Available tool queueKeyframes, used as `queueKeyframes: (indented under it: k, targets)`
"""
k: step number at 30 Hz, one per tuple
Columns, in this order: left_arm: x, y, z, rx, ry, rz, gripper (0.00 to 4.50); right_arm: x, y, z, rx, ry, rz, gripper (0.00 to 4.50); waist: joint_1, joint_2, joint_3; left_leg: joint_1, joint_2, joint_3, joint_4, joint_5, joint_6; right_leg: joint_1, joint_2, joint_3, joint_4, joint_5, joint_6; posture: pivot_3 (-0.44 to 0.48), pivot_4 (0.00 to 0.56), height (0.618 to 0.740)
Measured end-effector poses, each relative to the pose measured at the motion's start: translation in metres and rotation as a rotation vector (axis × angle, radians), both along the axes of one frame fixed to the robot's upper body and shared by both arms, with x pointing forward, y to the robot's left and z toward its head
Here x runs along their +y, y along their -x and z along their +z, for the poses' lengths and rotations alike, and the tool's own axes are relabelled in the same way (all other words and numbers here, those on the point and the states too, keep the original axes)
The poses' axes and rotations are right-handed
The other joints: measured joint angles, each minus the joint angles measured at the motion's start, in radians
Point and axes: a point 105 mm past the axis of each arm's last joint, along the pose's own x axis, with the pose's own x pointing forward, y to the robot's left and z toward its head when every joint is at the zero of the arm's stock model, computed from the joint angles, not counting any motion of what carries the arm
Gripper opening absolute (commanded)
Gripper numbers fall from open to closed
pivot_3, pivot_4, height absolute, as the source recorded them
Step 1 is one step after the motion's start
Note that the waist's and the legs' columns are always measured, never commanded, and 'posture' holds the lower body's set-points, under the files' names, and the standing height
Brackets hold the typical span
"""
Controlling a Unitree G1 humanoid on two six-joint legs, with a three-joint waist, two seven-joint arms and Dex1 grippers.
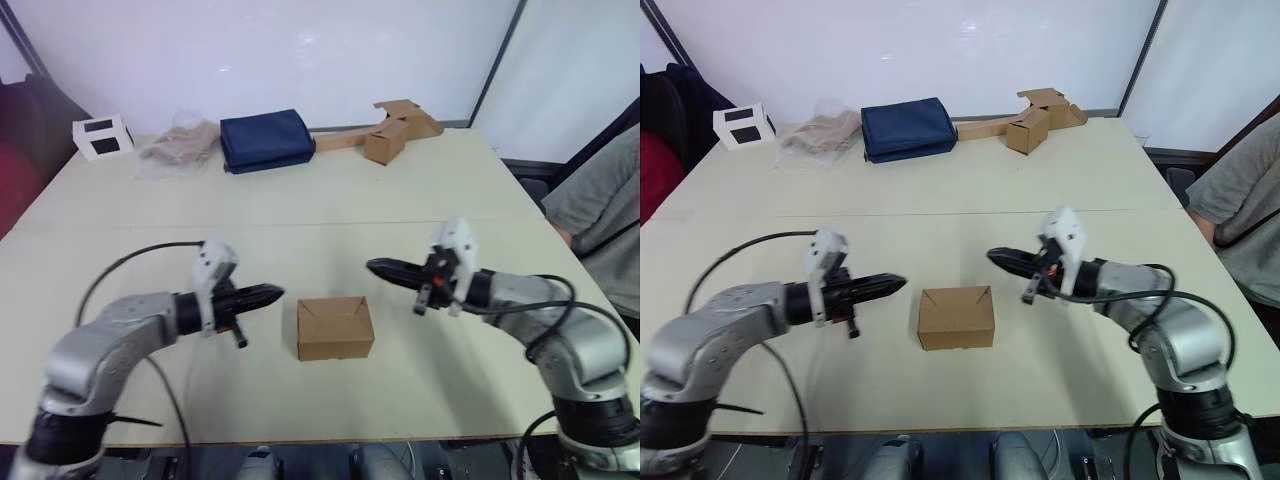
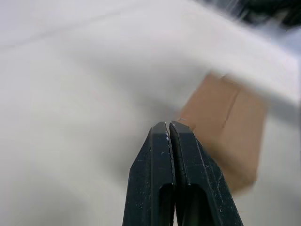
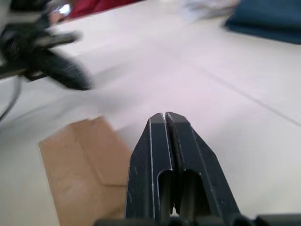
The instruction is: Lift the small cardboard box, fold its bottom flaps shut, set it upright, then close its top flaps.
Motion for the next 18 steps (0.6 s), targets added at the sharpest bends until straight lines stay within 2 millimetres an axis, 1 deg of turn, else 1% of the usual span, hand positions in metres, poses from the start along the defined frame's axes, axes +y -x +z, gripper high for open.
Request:
queueKeyframes:
  k: [2,6,9,12,15,18]
  targets:
    - [0.010,0.009,-0.008,0.050,-0.010,0.013,0.06,-0.013,0.003,-0.004,0.036,0.012,-0.034,0.00,0.002,0.000,0.000,0.000,0.000,0.000,0.000,0.000,0.000,0.000,0.000,0.000,0.000,0.000,0.000,0.000,0.150,0.740]
    - [0.032,0.027,-0.029,0.154,-0.048,0.060,0.06,-0.042,0.014,-0.031,0.155,0.075,-0.116,0.00,0.003,0.000,0.000,0.000,0.000,0.000,0.000,0.000,0.000,0.001,0.000,0.000,-0.001,0.000,0.000,0.000,0.150,0.740]
    - [0.038,0.038,-0.044,0.205,-0.044,0.071,0.06,-0.054,0.026,-0.052,0.232,0.119,-0.138,0.00,0.002,0.000,0.000,0.001,0.000,0.001,0.000,0.000,0.000,0.002,0.000,0.000,-0.001,0.000,0.000,0.000,0.150,0.740]
    - [0.044,0.053,-0.060,0.298,-0.026,0.072,0.06,-0.064,0.035,-0.066,0.281,0.149,-0.154,0.00,0.001,0.000,0.000,0.002,0.000,0.001,0.000,0.000,0.000,0.002,0.000,0.000,-0.001,0.000,0.000,0.000,0.150,0.740]
    - [0.040,0.057,-0.060,0.320,0.016,0.050,0.06,-0.074,0.035,-0.074,0.295,0.171,-0.175,0.00,0.002,0.000,0.000,0.003,0.000,0.001,0.000,0.000,0.000,0.004,0.000,0.000,-0.001,0.000,0.000,0.000,0.150,0.740]
    - [0.040,0.056,-0.059,0.314,0.023,0.053,0.06,-0.079,0.033,-0.075,0.288,0.179,-0.184,0.00,0.001,0.000,0.000,0.003,0.000,0.001,-0.001,0.000,0.000,0.004,0.000,0.000,-0.002,0.000,0.000,0.000,0.150,0.740]
